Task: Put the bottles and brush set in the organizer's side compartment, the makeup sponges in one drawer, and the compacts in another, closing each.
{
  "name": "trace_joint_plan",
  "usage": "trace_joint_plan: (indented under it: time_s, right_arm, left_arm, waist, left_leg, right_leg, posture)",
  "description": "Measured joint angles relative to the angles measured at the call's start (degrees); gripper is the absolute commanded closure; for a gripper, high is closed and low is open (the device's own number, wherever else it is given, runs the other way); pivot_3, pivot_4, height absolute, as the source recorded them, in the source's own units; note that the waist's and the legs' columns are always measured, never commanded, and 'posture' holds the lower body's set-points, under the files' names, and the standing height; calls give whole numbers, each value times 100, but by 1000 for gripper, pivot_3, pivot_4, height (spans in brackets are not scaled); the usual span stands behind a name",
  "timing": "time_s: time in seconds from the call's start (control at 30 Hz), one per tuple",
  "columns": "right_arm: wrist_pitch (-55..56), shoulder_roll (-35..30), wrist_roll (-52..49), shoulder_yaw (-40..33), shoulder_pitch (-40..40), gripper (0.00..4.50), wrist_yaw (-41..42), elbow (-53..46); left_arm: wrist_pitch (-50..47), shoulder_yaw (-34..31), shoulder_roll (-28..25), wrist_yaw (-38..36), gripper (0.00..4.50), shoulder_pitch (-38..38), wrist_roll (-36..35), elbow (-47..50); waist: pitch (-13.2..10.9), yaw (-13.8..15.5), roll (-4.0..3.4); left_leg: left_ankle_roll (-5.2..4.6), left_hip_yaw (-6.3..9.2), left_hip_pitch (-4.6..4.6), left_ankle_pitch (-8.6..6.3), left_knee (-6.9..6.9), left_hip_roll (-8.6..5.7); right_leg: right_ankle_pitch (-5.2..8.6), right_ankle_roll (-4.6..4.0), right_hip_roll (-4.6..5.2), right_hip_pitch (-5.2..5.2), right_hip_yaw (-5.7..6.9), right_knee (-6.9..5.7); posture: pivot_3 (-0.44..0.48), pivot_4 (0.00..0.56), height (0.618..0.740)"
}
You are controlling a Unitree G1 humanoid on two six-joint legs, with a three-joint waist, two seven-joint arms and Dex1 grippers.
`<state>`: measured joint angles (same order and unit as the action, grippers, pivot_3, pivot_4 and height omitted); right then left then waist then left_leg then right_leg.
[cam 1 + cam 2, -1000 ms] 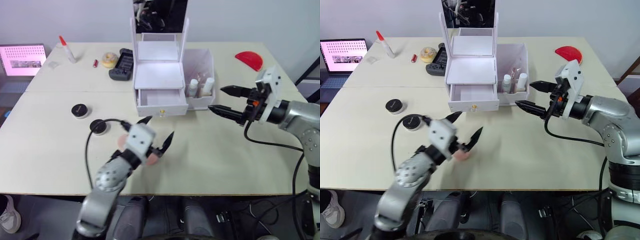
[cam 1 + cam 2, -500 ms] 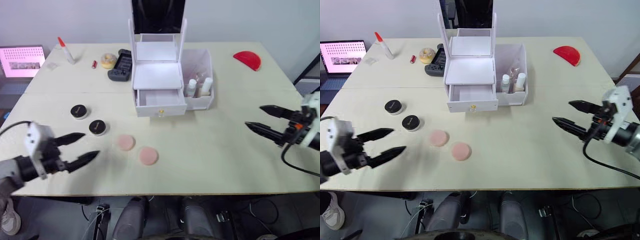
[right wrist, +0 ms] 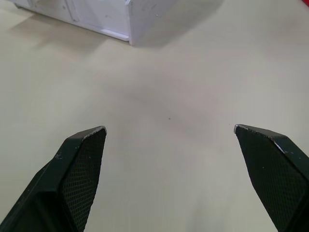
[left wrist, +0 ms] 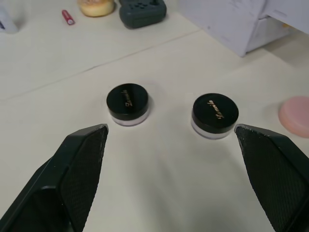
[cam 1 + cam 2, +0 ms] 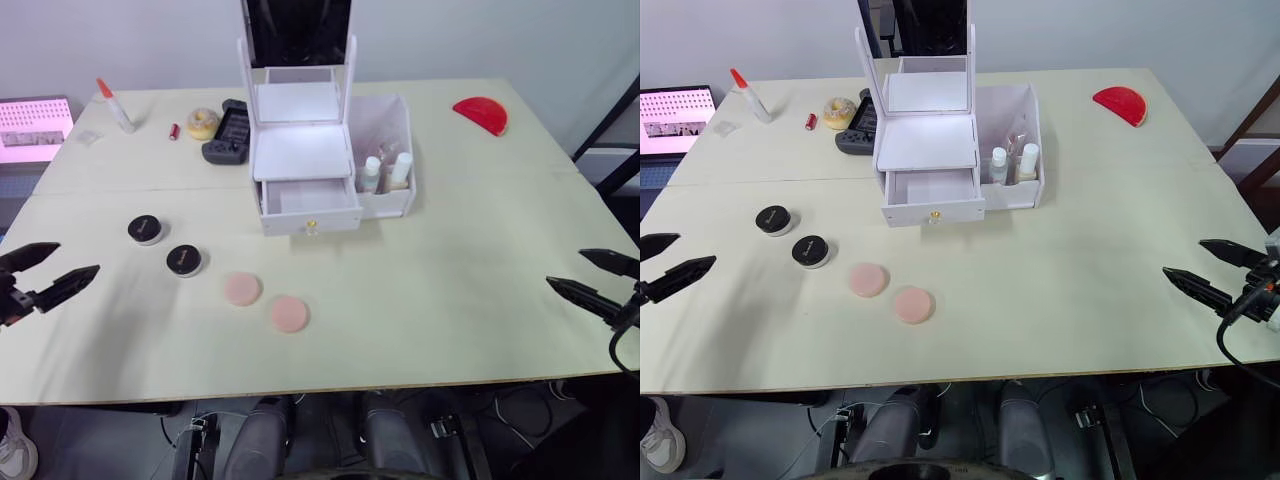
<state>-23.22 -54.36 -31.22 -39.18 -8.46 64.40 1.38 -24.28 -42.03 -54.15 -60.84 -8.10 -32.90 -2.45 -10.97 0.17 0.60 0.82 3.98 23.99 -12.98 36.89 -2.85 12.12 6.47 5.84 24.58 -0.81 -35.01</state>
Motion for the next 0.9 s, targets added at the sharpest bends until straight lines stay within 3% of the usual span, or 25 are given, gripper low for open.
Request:
trace_joint_plan:
  time_s: [0.33, 0.47, 0.6, 0.7, 0.9]
  right_arm:
    - [-100, 41, -61, 45, 76, 0, -162, -135]
    - [-408, 41, -176, 114, 158, 0, -354, -554]
    - [-887, 34, -511, 523, 601, 0, -596, -1386]
    - [-1307, 33, -871, 1163, 1264, 0, -778, -2062]
    - [-1844, 41, -1328, 2014, 2034, 0, -956, -2688]
  left_arm:
    - [5, 26, 0, 82, 80, 65, 43, -52]
    - [-82, 336, 52, 132, 80, 216, 13, 277]
    - [-390, 1237, 369, 256, 80, 581, -186, 1268]
    - [-540, 2497, 858, 293, 80, 1133, -268, 2051]
    - [-399, 4078, 1108, 23, 80, 1657, 117, 2221]
  waist:
    - [0, 36, 0]
    - [0, 48, -1]
    - [1, 50, -1]
    - [0, 57, 0]
    - [-2, 48, 6]
  left_leg:
    - [13, -1, 0, -8, 2, 0]
    - [14, -2, 0, -9, 3, 0]
    - [3, -2, 0, -2, 6, 1]
    - [-1, -6, 2, 1, 11, -1]
    - [-5, -13, 0, 0, 11, 2]
  right_leg:
    - [0, 0, 3, 0, -2, 0]
    - [-1, -1, 4, -1, -3, 0]
    - [-4, -4, 2, -2, -3, -1]
    - [-7, -3, -1, -3, -3, -3]
    - [-6, -5, -21, -1, -4, -3]
  posture:
    - [0, 150, 737]
    - [0, 150, 737]
    - [0, 150, 737]
    - [0, 150, 737]
    - [0, 150, 737]
